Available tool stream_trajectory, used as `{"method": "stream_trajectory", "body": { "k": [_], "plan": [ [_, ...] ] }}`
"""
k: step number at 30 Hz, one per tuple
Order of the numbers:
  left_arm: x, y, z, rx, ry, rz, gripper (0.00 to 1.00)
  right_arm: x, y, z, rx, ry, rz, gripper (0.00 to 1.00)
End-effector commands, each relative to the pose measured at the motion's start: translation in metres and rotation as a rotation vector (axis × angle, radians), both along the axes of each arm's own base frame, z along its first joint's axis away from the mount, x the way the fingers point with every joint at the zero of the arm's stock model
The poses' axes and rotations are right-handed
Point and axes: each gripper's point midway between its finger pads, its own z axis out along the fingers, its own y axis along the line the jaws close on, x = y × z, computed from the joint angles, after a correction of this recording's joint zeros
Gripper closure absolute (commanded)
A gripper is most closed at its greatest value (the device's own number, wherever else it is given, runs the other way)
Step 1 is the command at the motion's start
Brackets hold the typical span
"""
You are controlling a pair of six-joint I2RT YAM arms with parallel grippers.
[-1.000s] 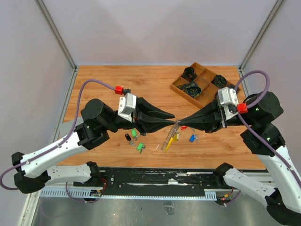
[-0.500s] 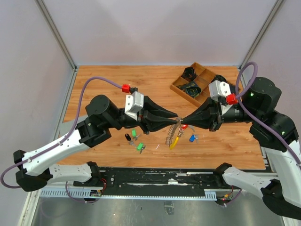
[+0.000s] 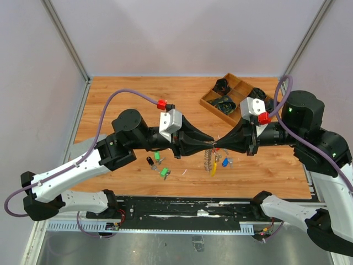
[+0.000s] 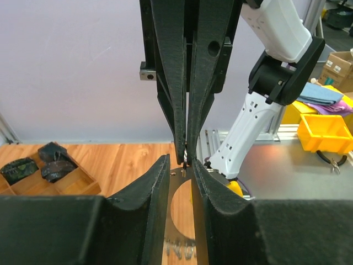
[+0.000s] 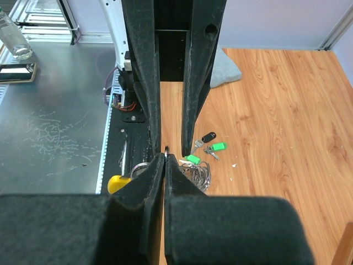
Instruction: Put the keys on the keyring
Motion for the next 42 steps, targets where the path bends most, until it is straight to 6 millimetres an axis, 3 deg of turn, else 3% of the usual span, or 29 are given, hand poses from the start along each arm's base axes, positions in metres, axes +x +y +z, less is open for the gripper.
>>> {"method": "stream_trajectory", "body": {
  "k": [1, 8, 19, 22, 25, 27, 29, 33, 35, 39, 42],
  "plan": [
    [-0.005, 0.001, 0.007, -0.006, -0.018, -0.013, 0.72, -0.005, -0.005, 0.013, 0.022, -0.075, -0.007, 1.0],
    [-0.004, -0.001, 0.007, -0.003, -0.015, -0.013, 0.71, -0.007, -0.006, 0.015, 0.03, -0.081, -0.008, 0.99],
    [-0.002, -0.007, 0.011, -0.014, -0.015, -0.015, 0.78, -0.006, -0.004, 0.007, 0.019, -0.061, 0.006, 1.0],
    [-0.002, -0.008, 0.012, -0.016, -0.016, -0.015, 0.83, -0.004, -0.003, 0.004, 0.012, -0.058, 0.002, 1.0],
    [-0.001, -0.009, 0.011, -0.013, -0.012, -0.013, 0.98, -0.004, -0.003, 0.004, 0.012, -0.057, 0.002, 1.0],
    [0.001, -0.009, 0.011, -0.019, -0.006, 0.0, 0.99, -0.003, -0.002, 0.005, 0.018, -0.059, 0.0, 1.0],
    [0.003, -0.007, 0.011, -0.032, 0.006, 0.017, 1.0, -0.003, -0.003, 0.008, 0.031, -0.068, -0.008, 0.93],
    [0.001, 0.0, 0.018, -0.086, 0.016, 0.027, 0.99, -0.003, -0.005, 0.018, 0.082, -0.108, -0.036, 0.65],
    [-0.002, 0.005, 0.023, -0.122, 0.023, 0.021, 0.99, -0.002, -0.008, 0.025, 0.123, -0.14, -0.066, 0.58],
    [-0.01, 0.016, 0.033, -0.192, 0.03, 0.0, 0.99, 0.001, -0.013, 0.043, 0.251, -0.216, -0.135, 0.54],
    [-0.02, 0.023, 0.039, -0.25, 0.029, -0.04, 1.0, 0.0, -0.014, 0.048, 0.33, -0.218, -0.152, 0.64]
  ]
}}
